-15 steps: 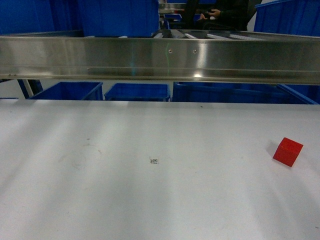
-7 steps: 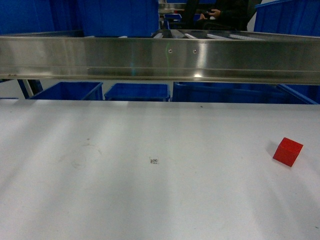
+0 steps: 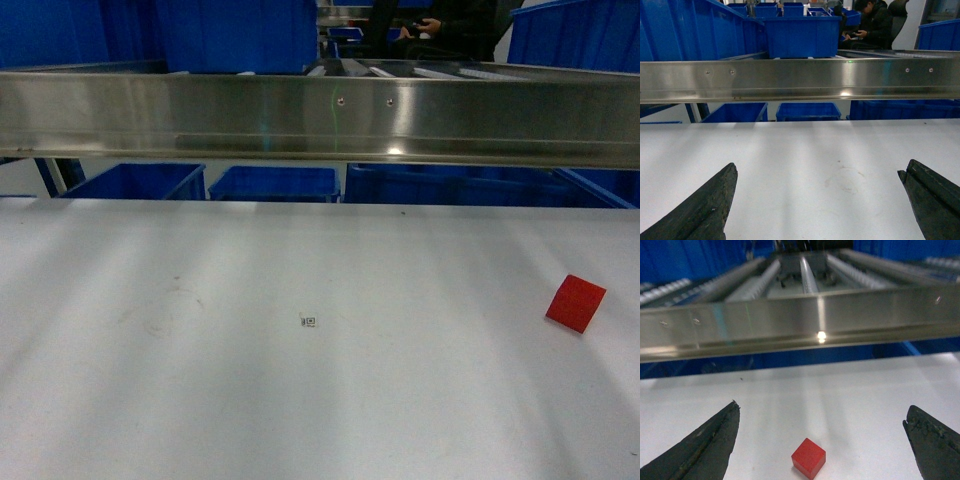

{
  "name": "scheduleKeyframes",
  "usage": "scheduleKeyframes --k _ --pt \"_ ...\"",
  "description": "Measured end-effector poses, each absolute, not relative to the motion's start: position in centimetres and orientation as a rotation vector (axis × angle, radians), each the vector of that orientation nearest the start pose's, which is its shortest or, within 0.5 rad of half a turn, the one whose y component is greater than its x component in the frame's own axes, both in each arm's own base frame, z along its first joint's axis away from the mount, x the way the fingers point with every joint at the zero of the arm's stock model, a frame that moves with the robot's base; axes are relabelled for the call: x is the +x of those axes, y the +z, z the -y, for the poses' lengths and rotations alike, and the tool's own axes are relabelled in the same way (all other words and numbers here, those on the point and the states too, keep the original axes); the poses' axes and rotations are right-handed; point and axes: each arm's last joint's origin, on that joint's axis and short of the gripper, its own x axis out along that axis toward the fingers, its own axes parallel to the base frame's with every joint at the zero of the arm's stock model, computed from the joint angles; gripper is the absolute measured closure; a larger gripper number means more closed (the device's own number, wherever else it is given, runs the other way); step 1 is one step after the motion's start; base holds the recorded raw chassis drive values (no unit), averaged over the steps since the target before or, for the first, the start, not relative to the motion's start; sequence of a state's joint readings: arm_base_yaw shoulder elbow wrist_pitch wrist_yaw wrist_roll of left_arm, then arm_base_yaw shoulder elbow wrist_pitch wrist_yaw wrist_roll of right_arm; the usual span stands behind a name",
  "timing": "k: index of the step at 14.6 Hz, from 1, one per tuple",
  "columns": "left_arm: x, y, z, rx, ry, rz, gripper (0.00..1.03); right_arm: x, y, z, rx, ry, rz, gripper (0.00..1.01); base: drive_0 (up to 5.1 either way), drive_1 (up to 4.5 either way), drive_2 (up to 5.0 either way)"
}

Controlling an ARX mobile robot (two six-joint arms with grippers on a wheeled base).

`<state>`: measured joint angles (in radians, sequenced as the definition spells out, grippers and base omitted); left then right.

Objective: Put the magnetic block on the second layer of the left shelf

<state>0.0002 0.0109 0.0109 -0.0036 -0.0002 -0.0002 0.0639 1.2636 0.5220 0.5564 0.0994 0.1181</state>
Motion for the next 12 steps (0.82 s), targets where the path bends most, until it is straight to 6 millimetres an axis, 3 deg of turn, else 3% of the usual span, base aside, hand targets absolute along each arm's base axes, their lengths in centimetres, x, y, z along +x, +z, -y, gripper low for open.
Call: scheduleKeyframes --k 1,2,3,5,12 --pt "9.8 16.6 0.0 0.000 0.000 -0.004 0.05 30.5 19.5 -1.5 0.093 -0.075 -0.346 0.03 0.0 0.00 0.0" --pt "9.8 16.6 0.0 0.000 0.000 -0.004 0.05 34.8 15.9 -1.7 0.072 -0.106 -0.524 0.03 0.0 0.00 0.0" --pt "9.8 16.6 0.0 0.000 0.000 -0.004 0.05 37.2 14.3 -1.8 0.058 -0.131 -0.584 0.03 0.0 0.00 0.0" --pt "9.8 16.6 0.0 0.000 0.000 -0.004 0.05 39.7 13.6 -2.6 0.050 -0.144 -0.521 0.03 0.0 0.00 0.0" --pt "9.8 16.6 0.0 0.000 0.000 -0.004 0.05 37.0 8.8 -4.2 0.017 -0.153 -0.623 0.03 0.0 0.00 0.0"
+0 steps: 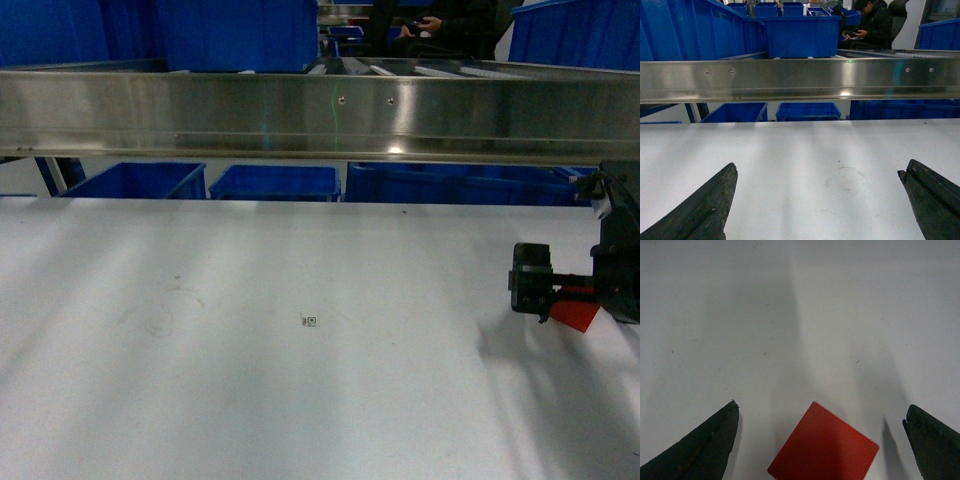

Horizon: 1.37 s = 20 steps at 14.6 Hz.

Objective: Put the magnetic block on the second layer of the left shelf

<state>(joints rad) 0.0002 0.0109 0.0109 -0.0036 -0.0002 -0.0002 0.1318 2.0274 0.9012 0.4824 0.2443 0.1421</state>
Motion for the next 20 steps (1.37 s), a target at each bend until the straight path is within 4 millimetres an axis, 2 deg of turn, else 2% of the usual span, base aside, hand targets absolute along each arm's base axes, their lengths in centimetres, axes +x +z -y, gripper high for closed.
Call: scheduleKeyframes --k 2,8,10,12,16,18,20 --pt "9.8 16.6 0.0 0.000 0.000 -0.004 0.05 36.6 7.1 -4.1 0.028 -0.166 -0.644 0.03 0.0 0.00 0.0" --pt "9.8 16.6 0.0 0.000 0.000 -0.003 0.05 37.1 6.1 -2.9 0.069 -0.212 -0.578 0.03 0.0 0.00 0.0" --pt "9.8 16.6 0.0 0.000 0.001 -0.003 0.05 36.9 5.9 -2.9 0.067 -0.209 -0.562 0.28 0.0 0.00 0.0" --pt "9.8 16.6 0.0 0.000 0.000 -0.003 0.05 37.0 5.7 -2.8 0.052 -0.198 -0.536 0.57 0.0 0.00 0.0" --pt "9.8 16.6 0.0 0.000 0.000 -0.004 0.05 36.7 5.6 -2.0 0.030 -0.188 -0.514 0.58 0.0 0.00 0.0" --pt "9.8 16.6 0.0 0.000 0.001 -0.003 0.05 35.6 6.1 -1.4 0.002 -0.177 -0.506 0.58 0.0 0.00 0.0" --pt "9.8 16.6 0.0 0.000 0.000 -0.003 0.05 33.8 7.8 -0.9 -0.010 -0.146 -0.484 0.58 0.0 0.00 0.0"
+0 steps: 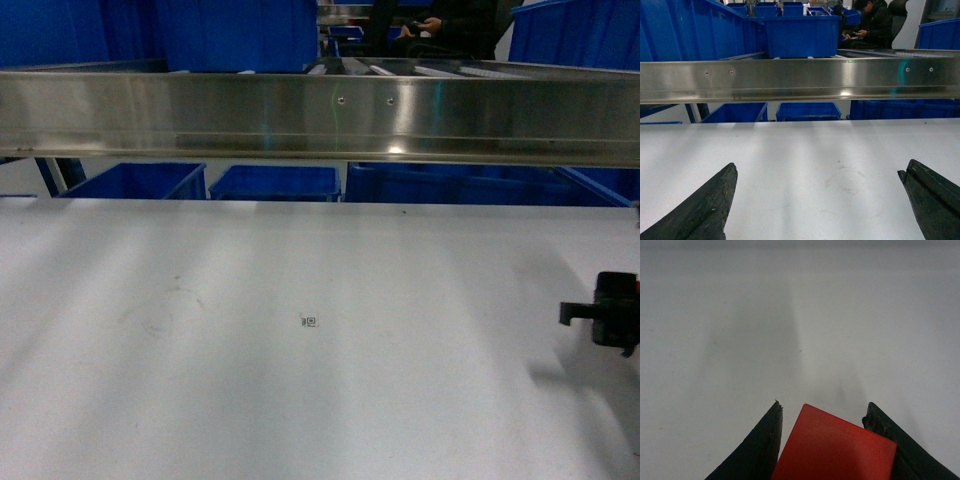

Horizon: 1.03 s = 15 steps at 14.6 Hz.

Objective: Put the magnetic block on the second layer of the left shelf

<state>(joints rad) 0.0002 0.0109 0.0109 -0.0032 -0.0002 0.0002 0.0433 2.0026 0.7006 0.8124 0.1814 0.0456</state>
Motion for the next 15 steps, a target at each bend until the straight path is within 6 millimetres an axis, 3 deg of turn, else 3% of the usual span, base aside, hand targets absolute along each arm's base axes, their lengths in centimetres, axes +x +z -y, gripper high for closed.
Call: scheduleKeyframes --k 2,4,5,8,15 --pt "9.8 16.6 0.0 0.000 0.000 -0.004 0.05 30.2 12.8 -0.2 -0.027 -0.099 -0.366 0.58 0.0 0.00 0.0" --pt "9.8 16.6 0.0 0.000 0.000 -0.004 0.05 22.1 17.3 0.1 -0.034 -0.069 -0.289 0.58 0.0 0.00 0.0" --pt "9.8 16.6 0.0 0.000 0.000 -0.003 0.05 21.1 18.6 -0.2 -0.041 -0.070 -0.229 0.58 0.0 0.00 0.0" --pt "9.8 16.6 0.0 0.000 0.000 -0.004 0.05 19.0 21.3 -1.0 -0.040 -0.068 -0.120 0.58 0.0 0.00 0.0" --pt "9.8 16.6 0.0 0.000 0.000 -0.004 0.05 18.6 21.6 -0.4 -0.079 -0.054 -0.104 0.59 -0.7 0.36 0.4"
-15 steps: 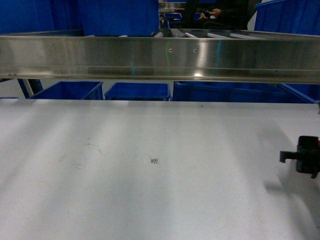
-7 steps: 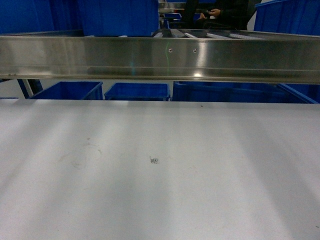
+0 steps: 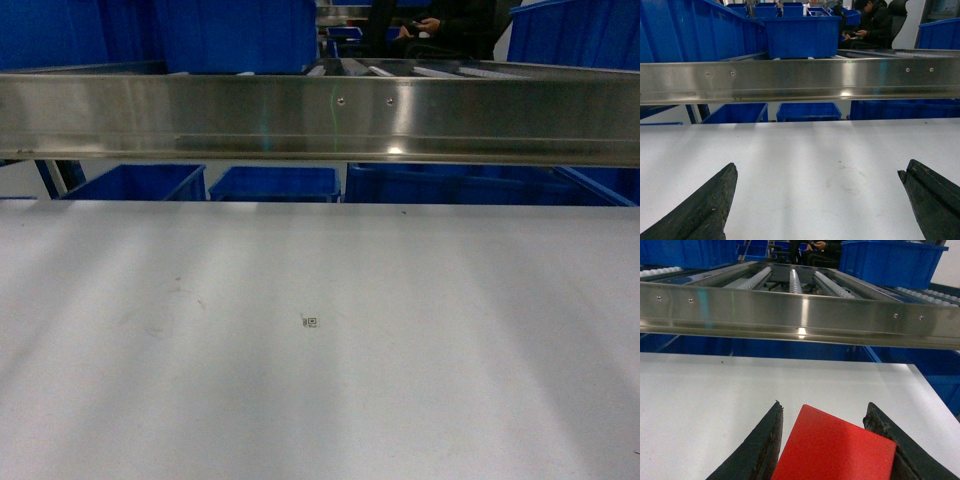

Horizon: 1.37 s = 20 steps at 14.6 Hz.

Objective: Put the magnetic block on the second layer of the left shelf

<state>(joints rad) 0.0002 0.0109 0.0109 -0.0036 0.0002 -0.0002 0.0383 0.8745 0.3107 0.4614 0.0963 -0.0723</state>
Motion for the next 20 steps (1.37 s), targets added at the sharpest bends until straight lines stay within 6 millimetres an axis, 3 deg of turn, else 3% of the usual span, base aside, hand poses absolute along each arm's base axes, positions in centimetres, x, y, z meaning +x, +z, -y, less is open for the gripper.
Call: scheduleKeyframes --k 20 --pt "9.77 16.60 0.00 0.000 0.000 -0.004 0.05 18.55 21.45 -0.43 -0.080 -0.054 -0.110 0.59 -4.9 2.53 2.5"
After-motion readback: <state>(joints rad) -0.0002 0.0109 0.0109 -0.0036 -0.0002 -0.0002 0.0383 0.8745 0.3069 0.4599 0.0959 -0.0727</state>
